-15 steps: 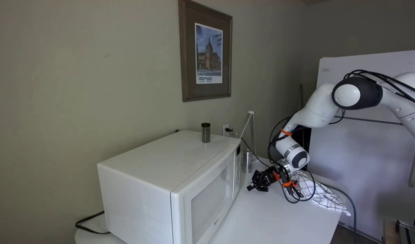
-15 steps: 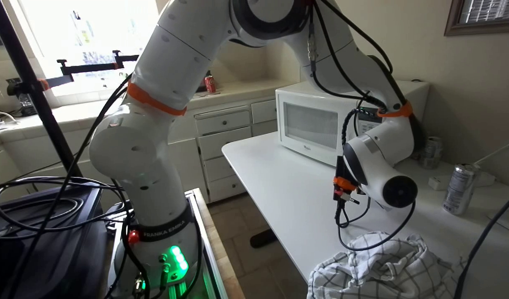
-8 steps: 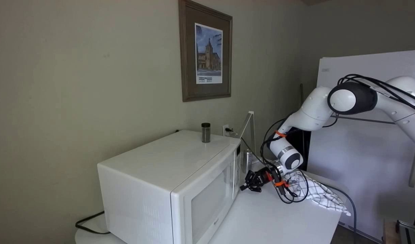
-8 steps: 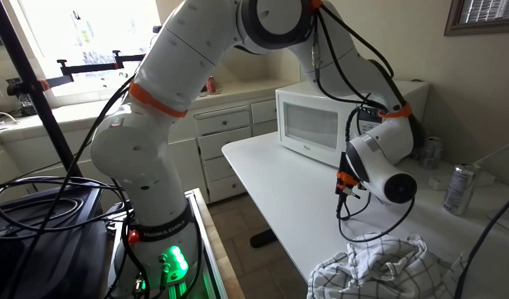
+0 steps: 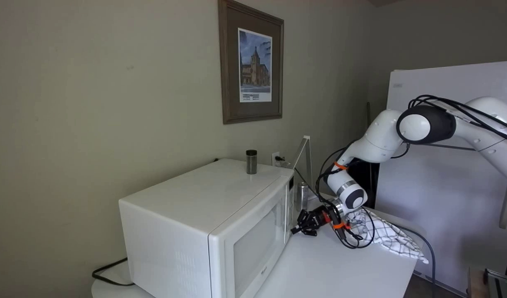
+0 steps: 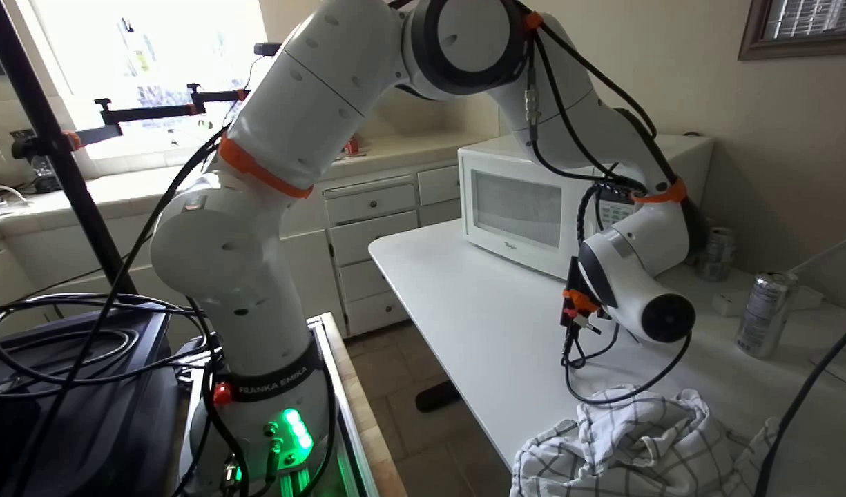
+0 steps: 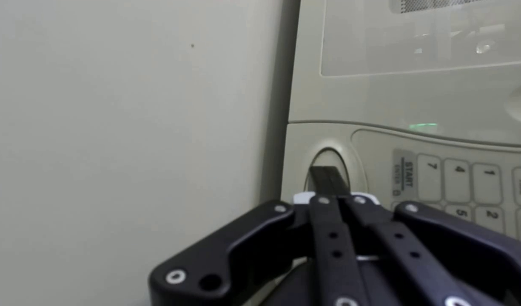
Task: Open the microwave door
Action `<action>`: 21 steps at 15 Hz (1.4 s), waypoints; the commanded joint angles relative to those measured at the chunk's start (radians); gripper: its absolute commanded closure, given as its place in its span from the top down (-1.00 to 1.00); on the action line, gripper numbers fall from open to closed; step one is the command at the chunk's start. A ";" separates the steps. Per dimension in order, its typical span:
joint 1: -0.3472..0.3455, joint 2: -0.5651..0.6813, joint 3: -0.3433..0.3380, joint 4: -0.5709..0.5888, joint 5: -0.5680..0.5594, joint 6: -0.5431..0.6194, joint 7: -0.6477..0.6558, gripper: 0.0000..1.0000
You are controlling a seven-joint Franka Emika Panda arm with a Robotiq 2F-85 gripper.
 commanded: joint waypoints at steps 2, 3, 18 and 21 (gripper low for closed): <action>0.014 0.033 0.005 0.039 0.065 0.047 -0.004 -1.00; 0.013 0.033 0.006 0.040 0.078 0.049 -0.011 -1.00; 0.027 0.008 -0.011 0.009 0.118 0.024 -0.038 -1.00; 0.026 -0.037 -0.032 -0.026 -0.021 -0.012 0.032 -1.00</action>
